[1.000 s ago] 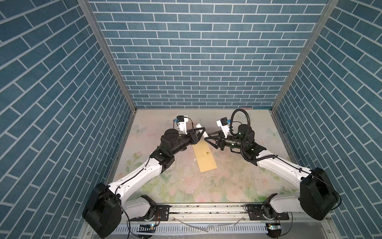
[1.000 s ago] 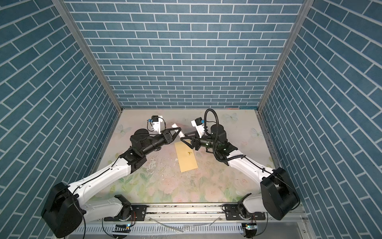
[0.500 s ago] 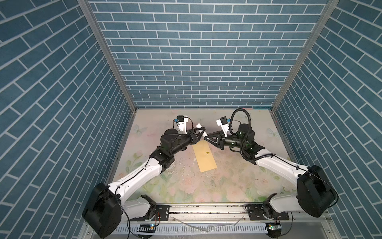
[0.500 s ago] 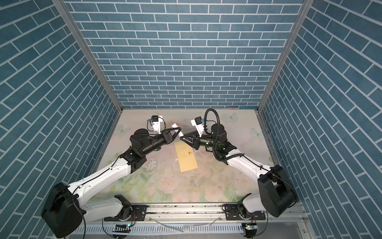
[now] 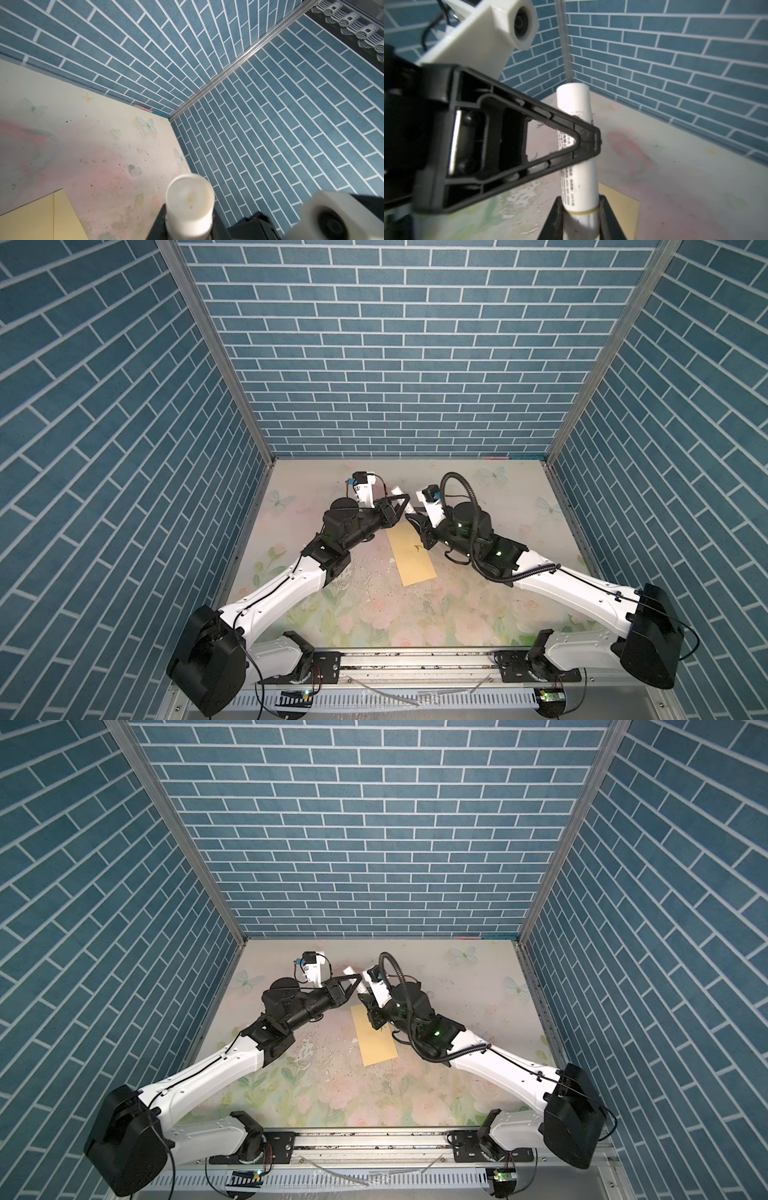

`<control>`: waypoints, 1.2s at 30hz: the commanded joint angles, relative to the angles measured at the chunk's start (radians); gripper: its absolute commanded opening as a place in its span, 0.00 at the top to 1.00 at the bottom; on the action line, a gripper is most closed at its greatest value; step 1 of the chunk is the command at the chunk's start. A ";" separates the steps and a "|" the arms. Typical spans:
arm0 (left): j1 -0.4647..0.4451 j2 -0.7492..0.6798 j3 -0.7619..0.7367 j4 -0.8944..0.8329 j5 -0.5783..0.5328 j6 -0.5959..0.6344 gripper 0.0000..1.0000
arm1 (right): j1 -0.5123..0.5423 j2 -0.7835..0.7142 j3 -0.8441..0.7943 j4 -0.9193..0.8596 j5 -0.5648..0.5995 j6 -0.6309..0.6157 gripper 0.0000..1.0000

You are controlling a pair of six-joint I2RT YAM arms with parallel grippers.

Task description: Place the letter into the envelope and seal it

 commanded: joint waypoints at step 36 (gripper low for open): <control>-0.010 -0.021 0.018 0.010 0.054 0.014 1.00 | -0.311 0.008 -0.115 0.216 -0.862 0.337 0.58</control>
